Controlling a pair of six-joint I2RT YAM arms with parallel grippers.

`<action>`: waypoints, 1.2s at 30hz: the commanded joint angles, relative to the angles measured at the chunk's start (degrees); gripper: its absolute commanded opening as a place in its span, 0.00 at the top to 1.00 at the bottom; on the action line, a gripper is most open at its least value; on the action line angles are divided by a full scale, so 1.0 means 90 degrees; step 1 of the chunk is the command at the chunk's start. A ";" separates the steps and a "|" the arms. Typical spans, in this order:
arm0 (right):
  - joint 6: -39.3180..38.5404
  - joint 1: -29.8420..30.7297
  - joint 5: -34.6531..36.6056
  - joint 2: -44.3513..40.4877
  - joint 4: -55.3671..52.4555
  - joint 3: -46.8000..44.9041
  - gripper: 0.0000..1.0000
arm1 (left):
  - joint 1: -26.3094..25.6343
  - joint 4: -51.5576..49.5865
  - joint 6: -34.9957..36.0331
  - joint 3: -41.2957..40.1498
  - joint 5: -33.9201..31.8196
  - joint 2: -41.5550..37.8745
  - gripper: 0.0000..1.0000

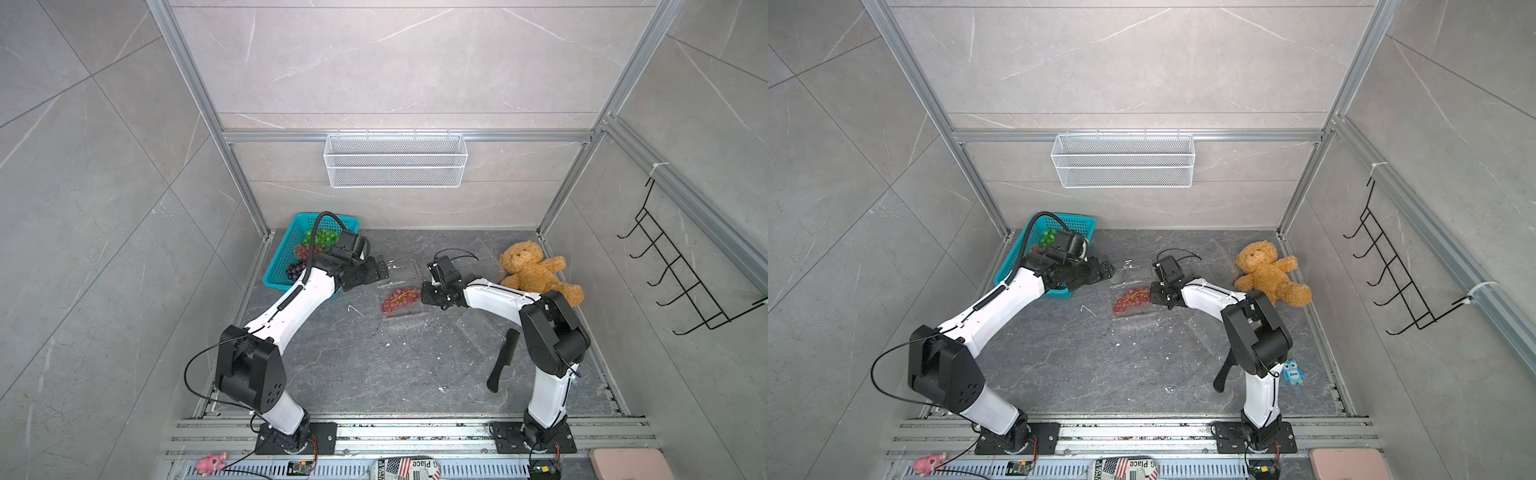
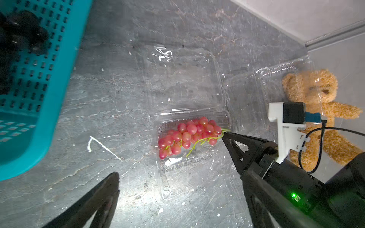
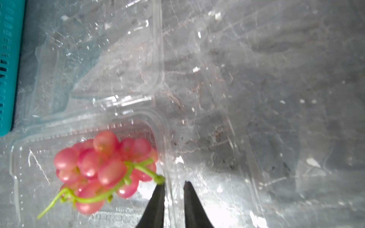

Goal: Pack grapes into containers
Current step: Place the grape into the packing box, then pick up the grape from the basket.

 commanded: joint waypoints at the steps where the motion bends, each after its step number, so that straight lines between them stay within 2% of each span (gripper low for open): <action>1: 0.0037 0.0019 0.0219 0.0294 -0.0039 0.0452 0.81 | 0.0328 0.0281 -0.0060 -0.0261 -0.0256 -0.0483 0.00; 3: 0.0027 0.0019 0.0279 0.0442 -0.0084 0.0669 0.82 | 0.0537 0.0191 0.0161 -0.0290 -0.0153 -0.0536 0.00; 9: 0.0025 0.0019 0.0394 0.0852 -0.0244 0.1251 0.86 | 0.0971 -0.0221 0.0129 -0.0276 -0.0024 -0.0491 0.00; 19: -0.0082 0.0019 0.0423 0.1161 -0.0106 0.1564 0.84 | 0.1075 0.0094 -0.0079 -0.0531 0.0361 -0.0504 0.00; 30: -0.0275 0.0019 0.0433 0.0925 -0.0159 0.1564 0.66 | 0.1075 0.0146 -0.0173 -0.0618 0.0466 -0.0530 0.00; 36: -0.0319 0.0022 0.0391 0.0523 -0.0141 0.1395 0.50 | 0.1076 -0.0080 -0.0014 -0.0480 0.0237 -0.0581 0.00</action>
